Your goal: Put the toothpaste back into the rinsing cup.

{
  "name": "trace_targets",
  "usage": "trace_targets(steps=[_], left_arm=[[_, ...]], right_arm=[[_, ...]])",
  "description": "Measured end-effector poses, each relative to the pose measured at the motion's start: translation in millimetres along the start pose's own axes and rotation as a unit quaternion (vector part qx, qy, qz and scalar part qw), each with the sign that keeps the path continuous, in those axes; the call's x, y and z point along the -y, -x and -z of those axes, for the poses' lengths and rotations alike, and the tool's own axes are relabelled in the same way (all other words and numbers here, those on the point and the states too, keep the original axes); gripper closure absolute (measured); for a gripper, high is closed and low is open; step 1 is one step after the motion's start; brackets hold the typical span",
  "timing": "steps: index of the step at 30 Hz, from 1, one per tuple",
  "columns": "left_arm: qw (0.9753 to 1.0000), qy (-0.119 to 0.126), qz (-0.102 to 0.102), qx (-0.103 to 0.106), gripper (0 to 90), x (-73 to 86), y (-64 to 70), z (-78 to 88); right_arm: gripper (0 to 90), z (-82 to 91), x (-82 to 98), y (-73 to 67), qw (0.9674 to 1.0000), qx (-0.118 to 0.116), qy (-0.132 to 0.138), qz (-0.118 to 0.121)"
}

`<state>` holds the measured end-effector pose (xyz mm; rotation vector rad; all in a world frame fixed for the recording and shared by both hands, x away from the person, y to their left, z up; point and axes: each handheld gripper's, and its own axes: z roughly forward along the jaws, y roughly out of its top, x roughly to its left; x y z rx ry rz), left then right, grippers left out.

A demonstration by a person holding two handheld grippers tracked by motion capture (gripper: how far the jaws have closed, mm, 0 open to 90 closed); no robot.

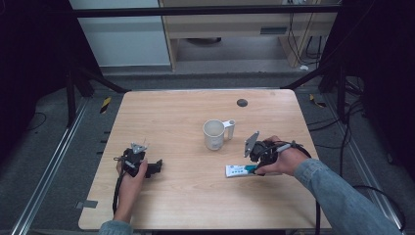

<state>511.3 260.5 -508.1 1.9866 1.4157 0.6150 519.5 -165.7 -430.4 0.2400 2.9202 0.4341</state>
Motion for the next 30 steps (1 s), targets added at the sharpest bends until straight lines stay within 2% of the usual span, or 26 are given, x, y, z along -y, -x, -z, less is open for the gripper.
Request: trace_targets(steps=[10, 21, 30], left_arm=[[1.0000, 0.000, 0.000, 0.000, 0.0, -0.1, 0.0, -0.1], [1.0000, 0.000, 0.000, 0.000, 0.0, -0.2, 0.0, -0.2], [1.0000, 0.000, 0.000, 0.000, 0.0, -0.2, 0.1, -0.2]], right_arm=[[39.9, -6.5, -1.6, -1.3, 0.9999, -0.006, -0.011, 0.011], [43.9, -18.5, -4.7, -2.7, 0.9991, -0.022, -0.027, 0.022], [45.9, -25.3, -3.4, -2.3, 0.9988, -0.028, -0.034, 0.021]])
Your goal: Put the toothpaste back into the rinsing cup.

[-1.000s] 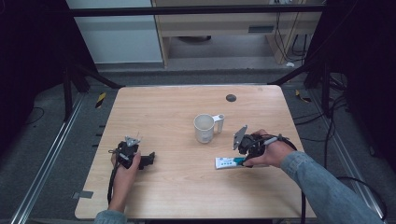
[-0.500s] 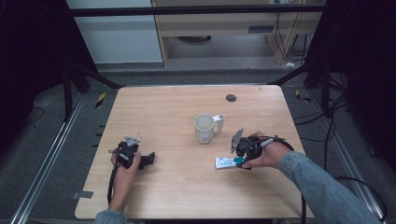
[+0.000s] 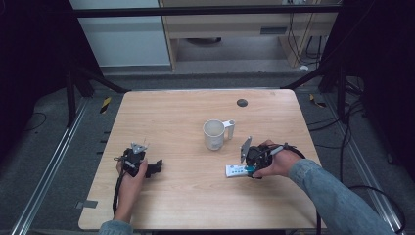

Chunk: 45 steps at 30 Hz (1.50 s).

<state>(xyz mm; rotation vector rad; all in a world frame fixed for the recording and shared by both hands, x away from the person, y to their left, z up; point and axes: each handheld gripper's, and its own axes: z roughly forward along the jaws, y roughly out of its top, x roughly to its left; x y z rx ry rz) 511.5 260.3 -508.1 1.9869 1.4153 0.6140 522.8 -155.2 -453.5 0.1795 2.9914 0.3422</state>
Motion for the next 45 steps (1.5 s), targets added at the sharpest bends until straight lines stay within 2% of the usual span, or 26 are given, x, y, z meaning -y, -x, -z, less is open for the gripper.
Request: trace_targets(steps=[17, 21, 28, 45], left_arm=[[1.0000, 0.000, 0.000, 0.000, 0.0, 0.0, 0.0, 0.0], [1.0000, 0.000, 0.000, 0.000, 0.0, 0.0, 0.0, 0.0], [1.0000, 0.000, 0.000, 0.000, 0.0, 0.0, 0.0, 0.0], [1.0000, 0.000, 0.000, 0.000, 0.0, 0.0, 0.1, 0.0]], right_arm=[[47.7, -7.1, 0.4, 3.5, 0.9999, -0.011, -0.007, 0.002], [49.0, -7.7, 0.9, 3.8, 0.9999, -0.011, -0.004, -0.003], [53.0, -8.7, 1.1, 5.2, 0.9999, -0.014, -0.007, -0.001], [54.2, -10.5, 0.7, 6.3, 0.9997, -0.019, -0.009, 0.009]])
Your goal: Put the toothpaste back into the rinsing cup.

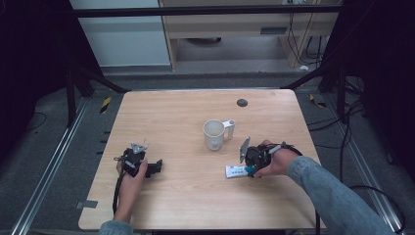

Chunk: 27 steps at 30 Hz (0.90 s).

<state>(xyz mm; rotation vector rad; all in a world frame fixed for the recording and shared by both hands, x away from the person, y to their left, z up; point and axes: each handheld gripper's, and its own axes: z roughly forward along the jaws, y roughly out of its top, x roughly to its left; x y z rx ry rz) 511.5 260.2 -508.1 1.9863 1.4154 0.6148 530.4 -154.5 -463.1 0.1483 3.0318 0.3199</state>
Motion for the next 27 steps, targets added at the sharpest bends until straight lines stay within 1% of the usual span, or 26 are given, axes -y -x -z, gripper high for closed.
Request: trace_targets(steps=[9, 22, 27], left_arm=[[1.0000, 0.000, 0.000, 0.000, 0.0, 0.0, -0.1, 0.0], [1.0000, 0.000, 0.000, 0.000, 0.0, 0.0, -0.1, 0.1], [1.0000, 0.000, 0.000, 0.000, 0.0, 0.0, 0.0, 0.0]], right_arm=[[54.2, -0.9, -0.2, -0.3, 1.0000, 0.000, -0.002, -0.003], [54.1, -3.6, -0.8, 0.8, 1.0000, -0.001, -0.004, 0.003], [54.1, -3.7, -0.7, 1.0, 1.0000, -0.002, -0.004, 0.001]])
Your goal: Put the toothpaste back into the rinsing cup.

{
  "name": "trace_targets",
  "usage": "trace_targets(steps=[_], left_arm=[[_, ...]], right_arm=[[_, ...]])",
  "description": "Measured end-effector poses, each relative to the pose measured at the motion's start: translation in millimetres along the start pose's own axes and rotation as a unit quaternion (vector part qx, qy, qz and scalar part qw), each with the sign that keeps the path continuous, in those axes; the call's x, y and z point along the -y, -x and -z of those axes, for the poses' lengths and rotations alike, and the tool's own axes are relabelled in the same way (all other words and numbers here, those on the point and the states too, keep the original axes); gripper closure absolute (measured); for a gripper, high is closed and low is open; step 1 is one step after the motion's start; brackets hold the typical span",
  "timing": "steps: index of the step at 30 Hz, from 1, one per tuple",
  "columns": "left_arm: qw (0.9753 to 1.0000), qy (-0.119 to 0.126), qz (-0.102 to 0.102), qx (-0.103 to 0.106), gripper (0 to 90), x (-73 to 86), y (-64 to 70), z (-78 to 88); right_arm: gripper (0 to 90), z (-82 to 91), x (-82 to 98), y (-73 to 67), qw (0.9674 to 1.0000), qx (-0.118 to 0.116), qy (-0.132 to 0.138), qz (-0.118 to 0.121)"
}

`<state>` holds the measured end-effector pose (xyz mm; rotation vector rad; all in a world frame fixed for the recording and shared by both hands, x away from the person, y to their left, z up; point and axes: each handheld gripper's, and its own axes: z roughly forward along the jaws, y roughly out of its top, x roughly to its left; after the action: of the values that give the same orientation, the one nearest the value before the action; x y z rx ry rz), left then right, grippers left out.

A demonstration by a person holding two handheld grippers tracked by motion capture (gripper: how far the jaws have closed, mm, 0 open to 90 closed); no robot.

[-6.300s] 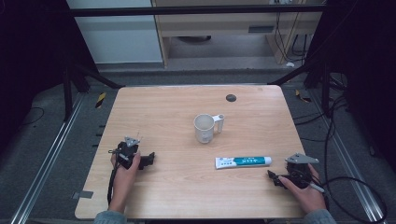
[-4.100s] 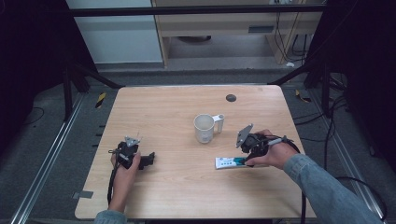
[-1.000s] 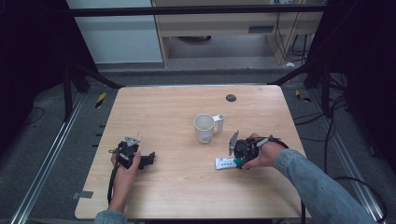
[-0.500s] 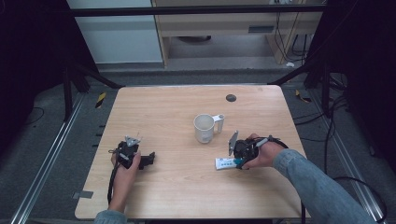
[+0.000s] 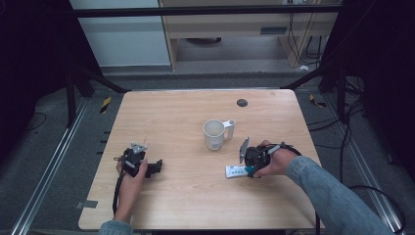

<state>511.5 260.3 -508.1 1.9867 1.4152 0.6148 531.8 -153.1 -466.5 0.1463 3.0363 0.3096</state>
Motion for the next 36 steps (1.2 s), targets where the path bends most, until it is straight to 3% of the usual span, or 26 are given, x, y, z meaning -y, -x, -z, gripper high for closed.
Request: trace_targets(steps=[13, 19, 36], left_arm=[[1.0000, 0.000, 0.000, 0.000, 0.0, 0.0, 0.0, 0.0], [1.0000, 0.000, 0.000, 0.000, 0.0, 0.0, 0.0, 0.0], [1.0000, 0.000, 0.000, 0.000, 0.0, -0.1, -0.1, 0.0]], right_arm=[[64.2, 1.6, 1.5, -0.8, 1.0000, -0.006, 0.003, 0.006], [73.0, 6.4, 2.8, 0.1, 0.9999, -0.007, 0.010, -0.007], [77.4, 16.4, 8.3, -2.0, 0.9995, 0.000, 0.014, -0.027]])
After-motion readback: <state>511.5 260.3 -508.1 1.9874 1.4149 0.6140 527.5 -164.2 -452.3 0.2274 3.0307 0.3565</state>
